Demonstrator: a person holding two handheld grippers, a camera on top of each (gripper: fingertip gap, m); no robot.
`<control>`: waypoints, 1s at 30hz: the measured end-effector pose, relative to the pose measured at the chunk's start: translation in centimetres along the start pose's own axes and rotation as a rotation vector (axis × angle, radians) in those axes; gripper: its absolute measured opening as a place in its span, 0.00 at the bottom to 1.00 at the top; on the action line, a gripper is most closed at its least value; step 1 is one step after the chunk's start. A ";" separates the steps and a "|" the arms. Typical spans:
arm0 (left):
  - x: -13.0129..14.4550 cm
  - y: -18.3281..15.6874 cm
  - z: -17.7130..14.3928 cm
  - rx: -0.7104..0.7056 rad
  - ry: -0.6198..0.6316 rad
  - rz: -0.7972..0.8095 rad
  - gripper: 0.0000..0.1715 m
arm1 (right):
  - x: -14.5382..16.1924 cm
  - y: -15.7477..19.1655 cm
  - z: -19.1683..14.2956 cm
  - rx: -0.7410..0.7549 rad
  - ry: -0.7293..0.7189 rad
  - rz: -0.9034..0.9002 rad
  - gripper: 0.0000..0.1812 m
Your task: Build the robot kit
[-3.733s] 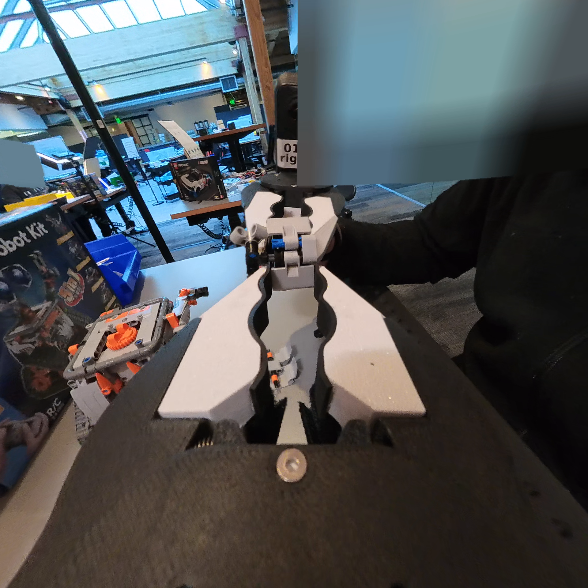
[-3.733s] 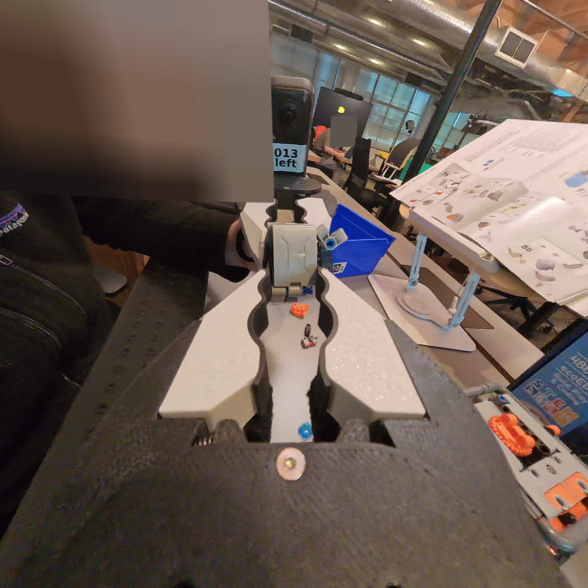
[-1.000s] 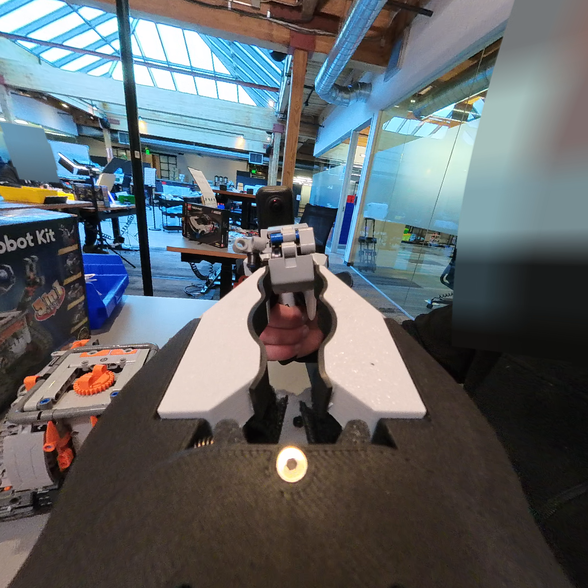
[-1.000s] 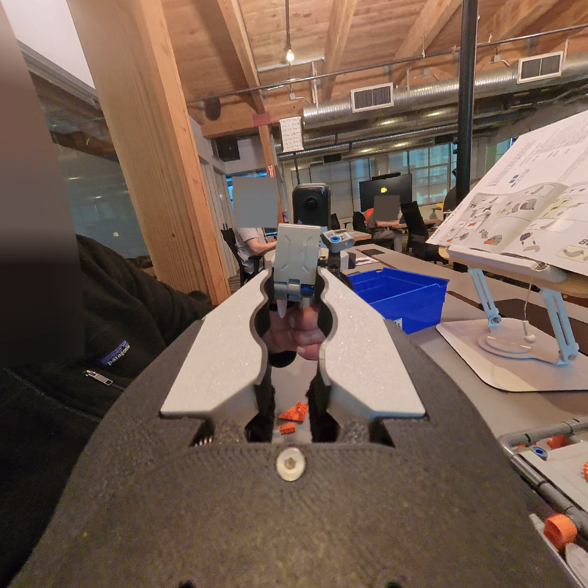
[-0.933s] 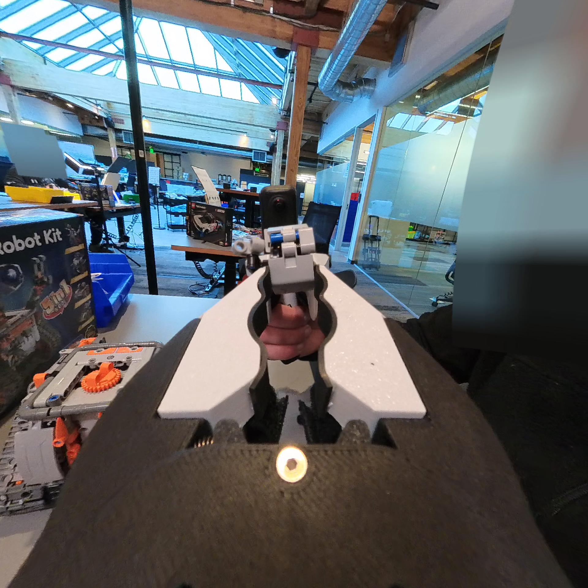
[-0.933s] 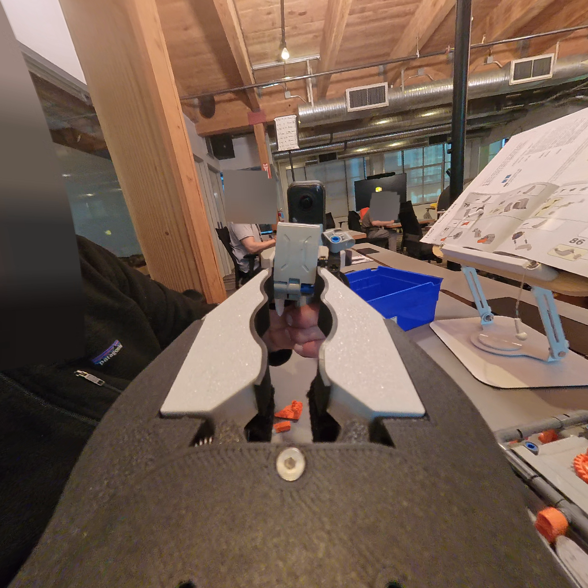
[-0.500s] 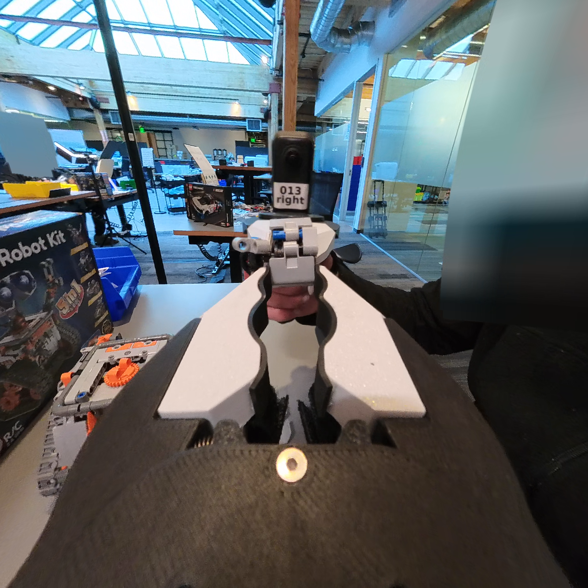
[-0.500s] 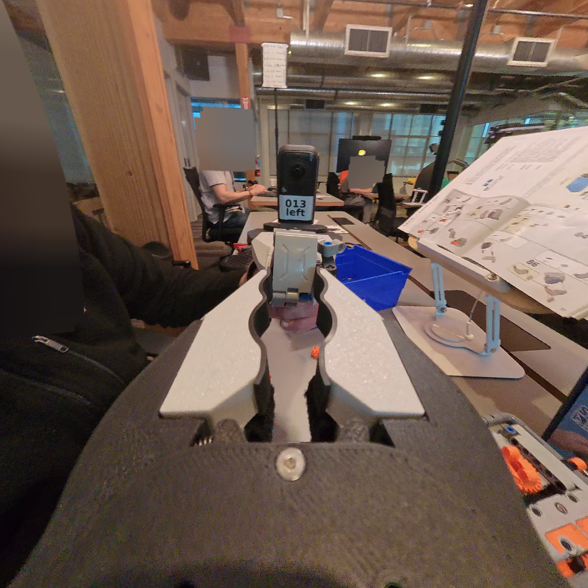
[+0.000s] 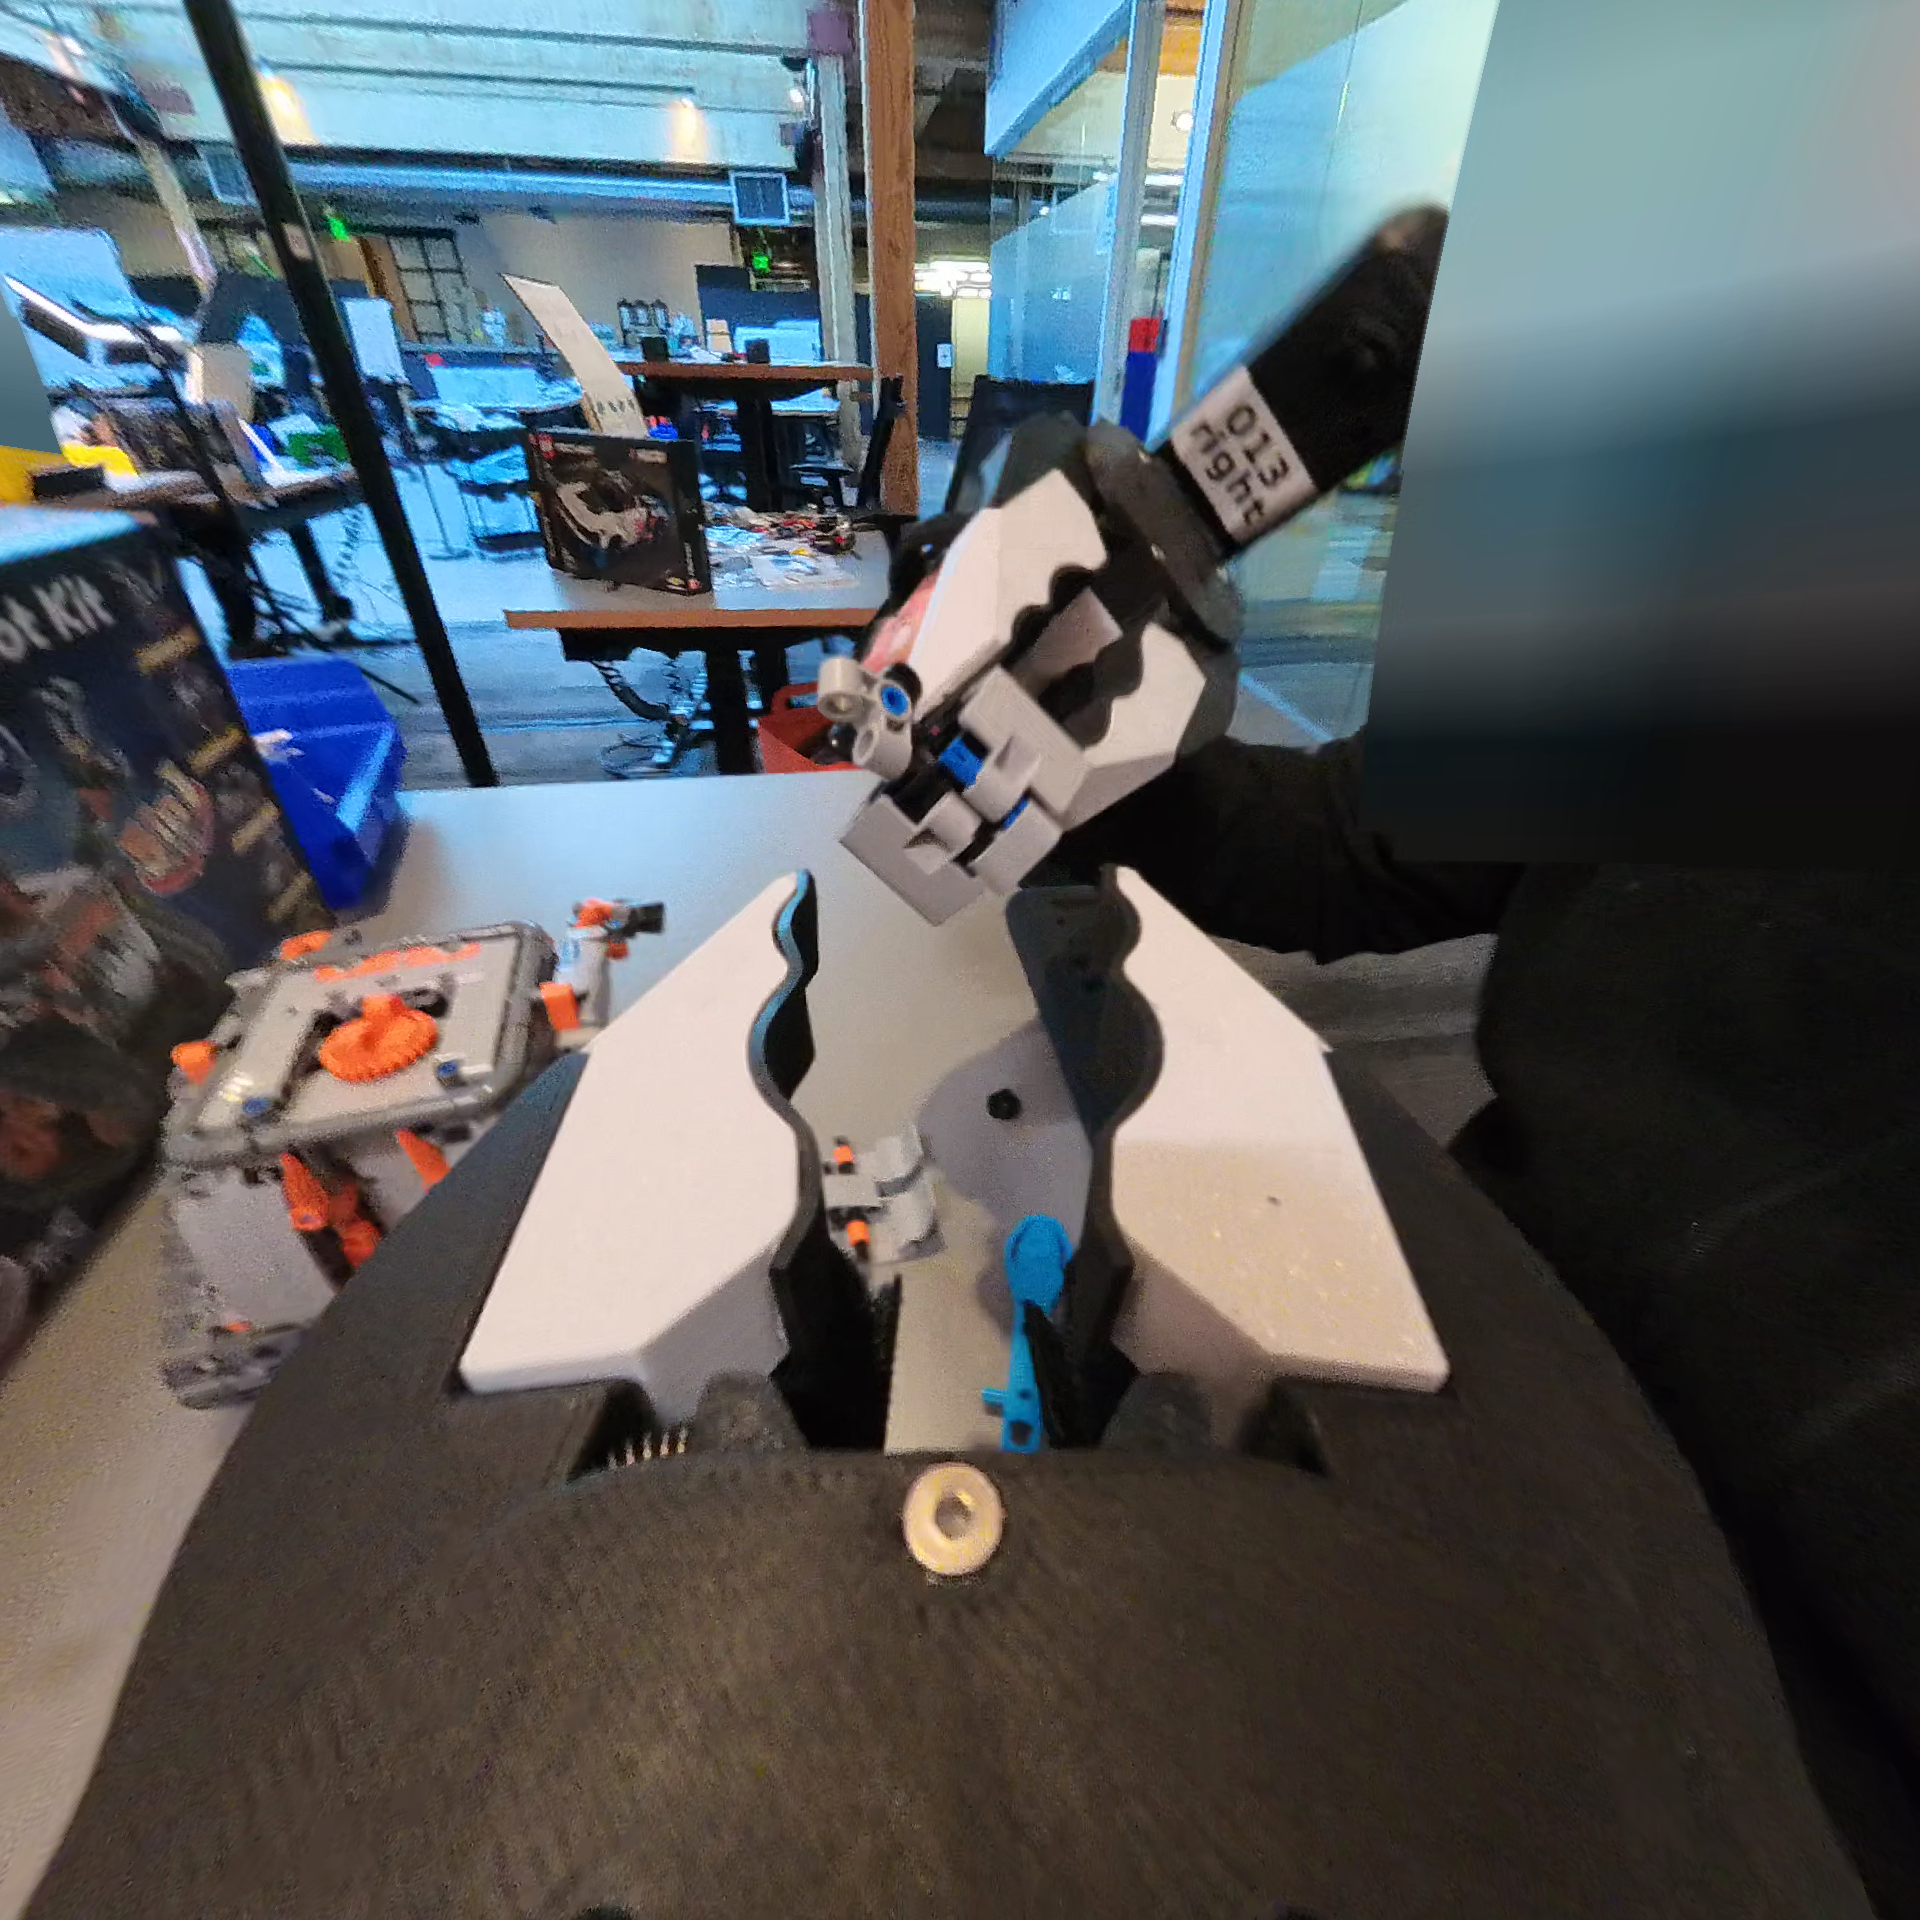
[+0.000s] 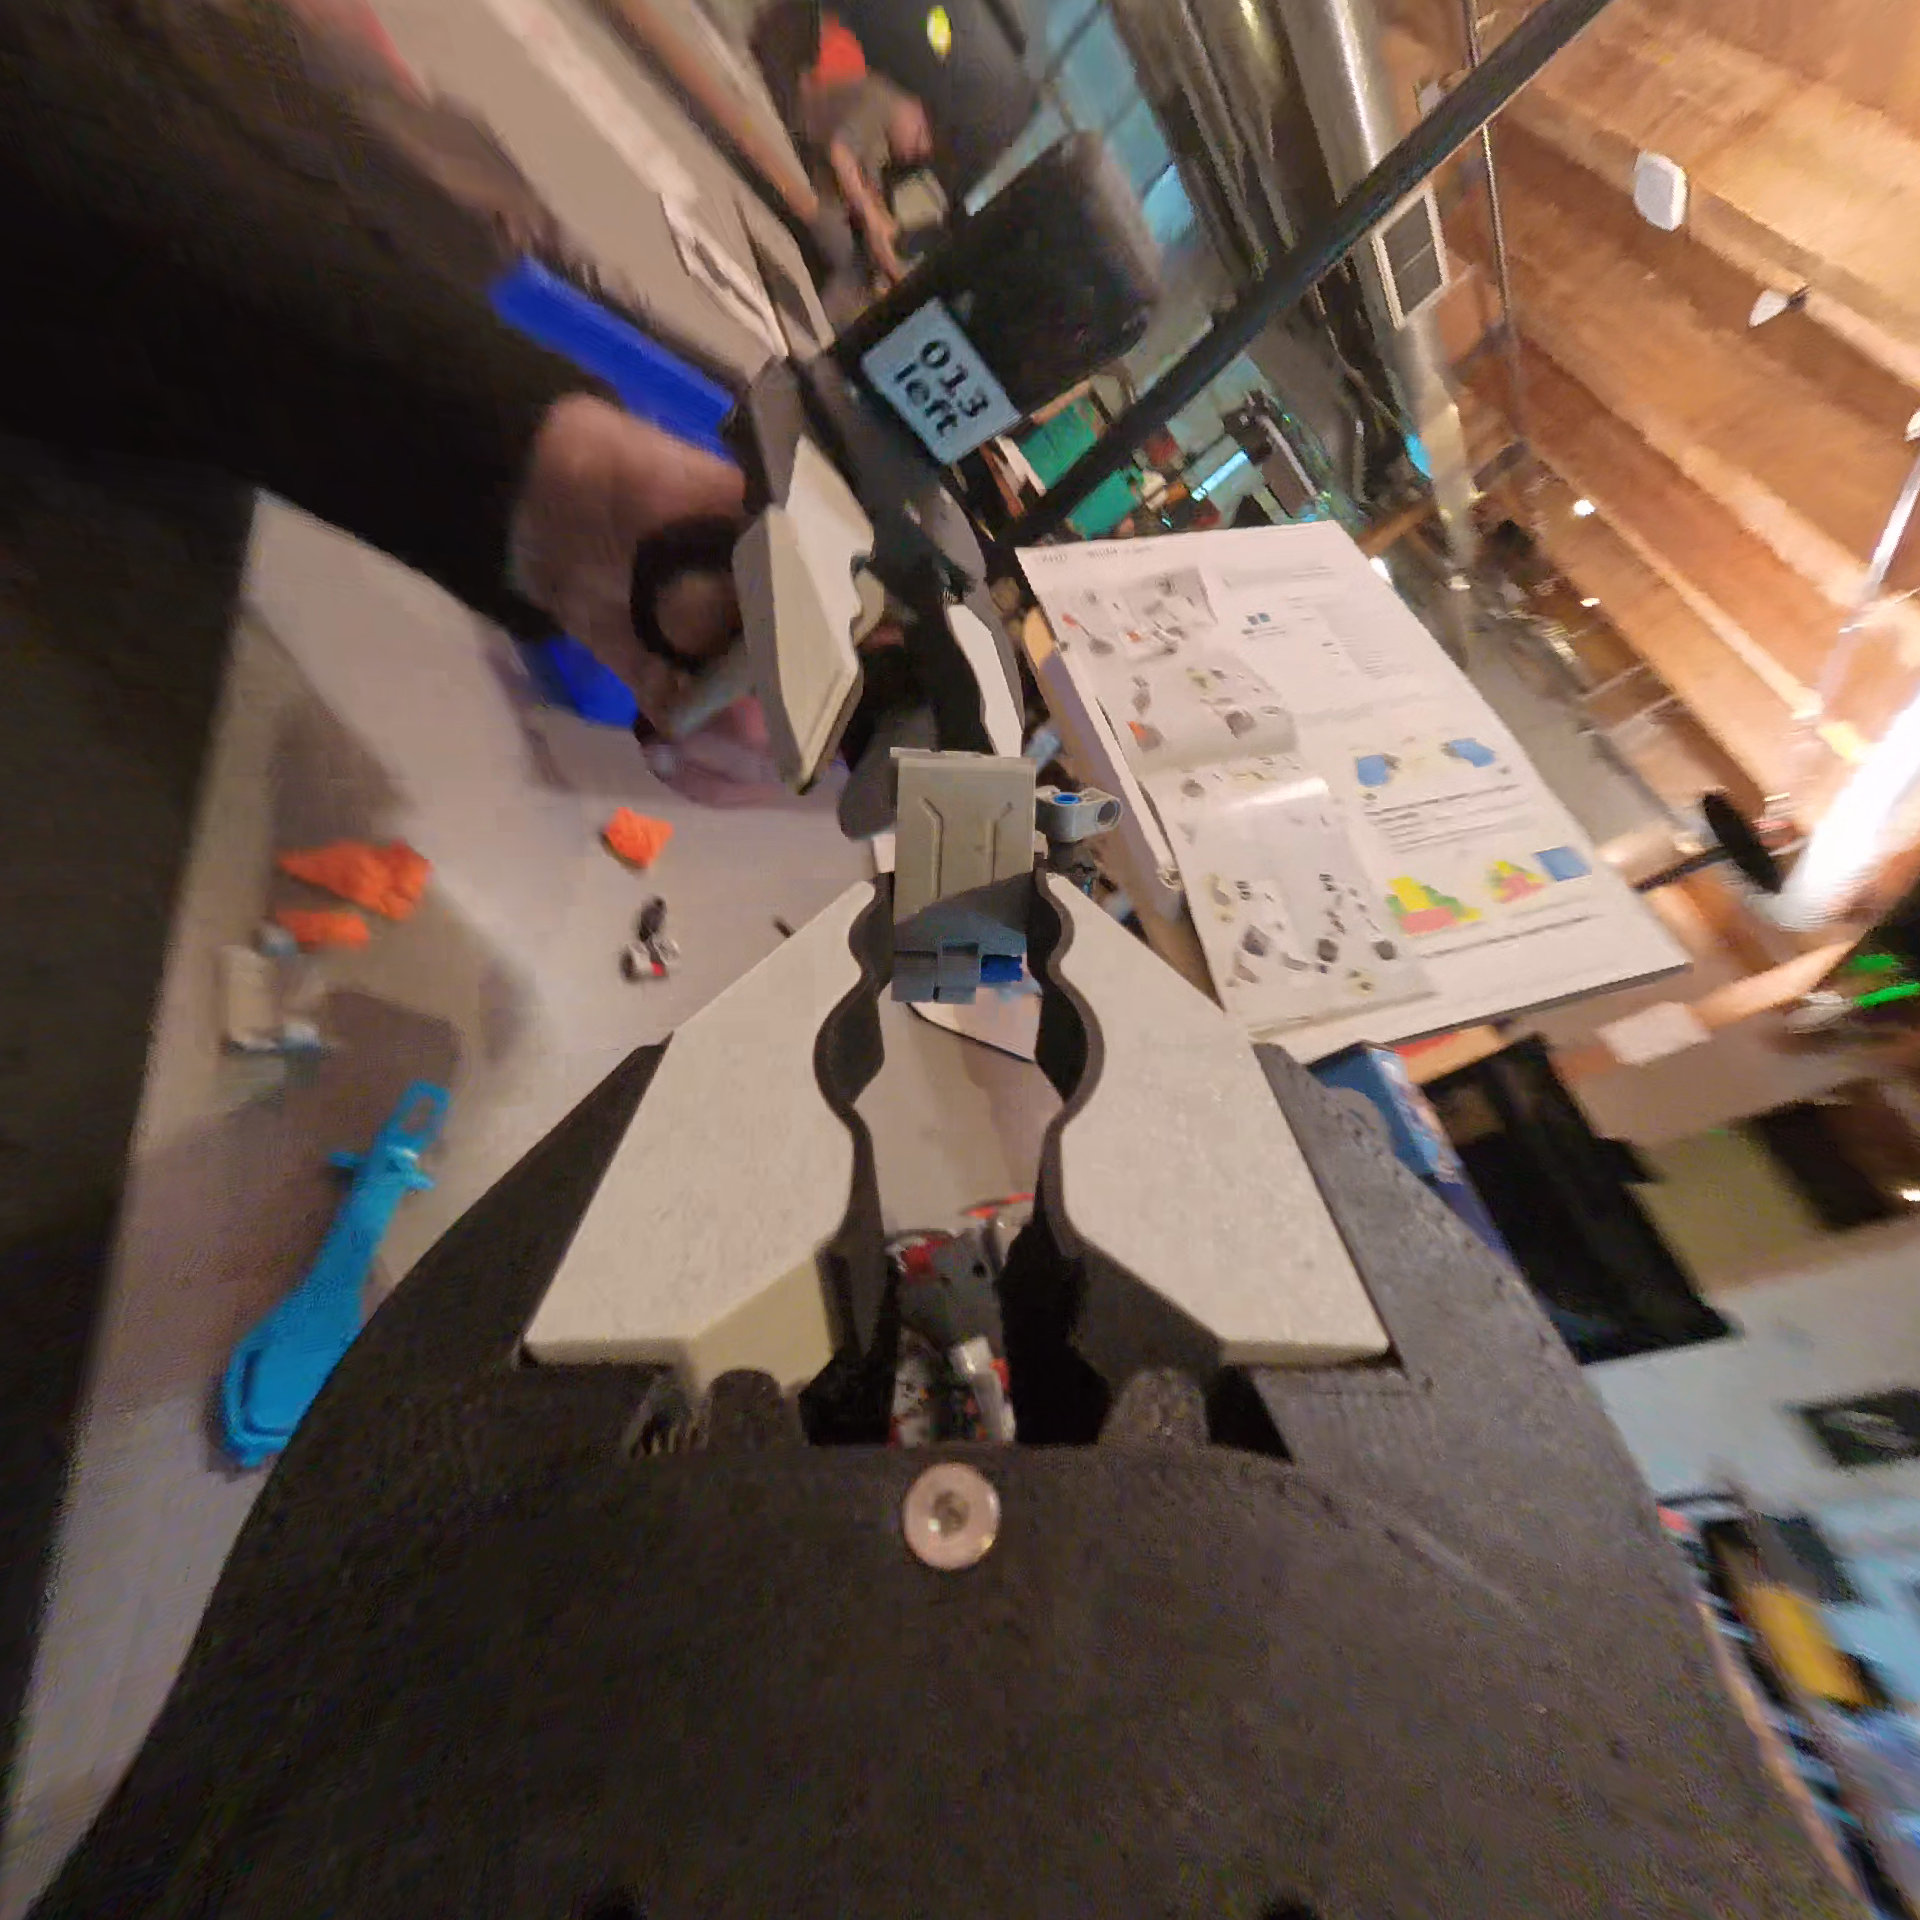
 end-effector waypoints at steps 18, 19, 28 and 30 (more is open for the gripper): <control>2.6 0.4 1.3 0.041 -0.028 -0.113 0.27 | 1.4 3.1 2.2 0.201 0.244 -0.544 0.15; 2.5 0.5 1.1 0.041 -0.037 -0.122 0.27 | 1.4 3.2 2.1 0.191 0.238 -0.539 0.16; 2.4 0.9 1.0 -0.066 -0.017 0.040 0.27 | -0.4 0.7 -0.5 0.054 -0.014 -0.024 0.13; 2.4 0.9 1.2 -0.103 0.006 0.106 0.27 | 0.3 -0.2 -0.3 -0.011 -0.025 0.132 0.15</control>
Point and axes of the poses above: each gripper's, where its closed fingertips meet, z out along the fingers, x out of its underside, y = z × x across the jaws, the point moved 4 cm from there along -z, back along the fingers, and after that the axes turned 7 degrees about -x, right-handed, at the moved point
